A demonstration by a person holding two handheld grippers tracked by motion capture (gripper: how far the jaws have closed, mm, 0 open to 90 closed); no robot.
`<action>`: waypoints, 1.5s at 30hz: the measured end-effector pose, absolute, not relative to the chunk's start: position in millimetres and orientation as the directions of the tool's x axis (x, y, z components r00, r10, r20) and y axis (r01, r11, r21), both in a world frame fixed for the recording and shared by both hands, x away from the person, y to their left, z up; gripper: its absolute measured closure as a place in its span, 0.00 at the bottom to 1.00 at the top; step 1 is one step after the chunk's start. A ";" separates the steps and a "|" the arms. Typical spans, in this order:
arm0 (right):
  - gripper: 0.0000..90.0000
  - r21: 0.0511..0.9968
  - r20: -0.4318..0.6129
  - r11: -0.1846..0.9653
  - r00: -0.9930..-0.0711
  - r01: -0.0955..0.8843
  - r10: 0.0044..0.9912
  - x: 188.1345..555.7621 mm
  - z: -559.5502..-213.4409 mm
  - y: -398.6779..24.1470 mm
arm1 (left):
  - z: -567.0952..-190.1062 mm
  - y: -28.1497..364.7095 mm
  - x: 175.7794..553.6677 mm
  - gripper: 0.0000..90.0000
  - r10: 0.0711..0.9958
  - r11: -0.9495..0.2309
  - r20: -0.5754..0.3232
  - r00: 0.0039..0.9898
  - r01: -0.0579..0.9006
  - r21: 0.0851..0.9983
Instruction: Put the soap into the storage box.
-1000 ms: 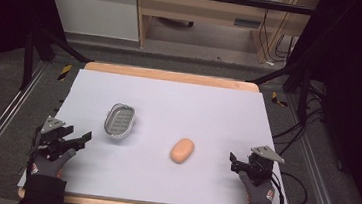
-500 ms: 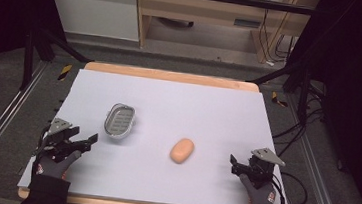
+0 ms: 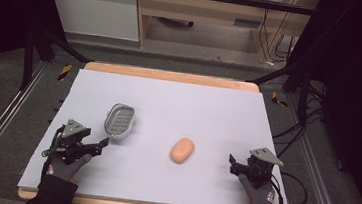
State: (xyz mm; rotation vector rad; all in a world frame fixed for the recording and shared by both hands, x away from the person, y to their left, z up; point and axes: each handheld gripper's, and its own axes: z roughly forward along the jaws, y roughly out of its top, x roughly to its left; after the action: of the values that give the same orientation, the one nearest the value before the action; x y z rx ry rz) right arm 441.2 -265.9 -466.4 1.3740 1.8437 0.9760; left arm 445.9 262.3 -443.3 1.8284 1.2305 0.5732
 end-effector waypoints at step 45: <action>0.05 0.827 -0.070 0.200 -0.258 0.526 0.964 444.4 -466.8 -257.7 | -415.8 203.2 455.2 0.22 0.845 -0.278 -0.008 0.534 0.453 0.847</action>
State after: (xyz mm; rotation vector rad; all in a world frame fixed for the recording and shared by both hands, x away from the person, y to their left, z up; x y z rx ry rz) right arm 444.4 -257.7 -466.8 1.3855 1.8756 0.9328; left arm 455.2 203.2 -415.8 1.9138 1.0599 0.5764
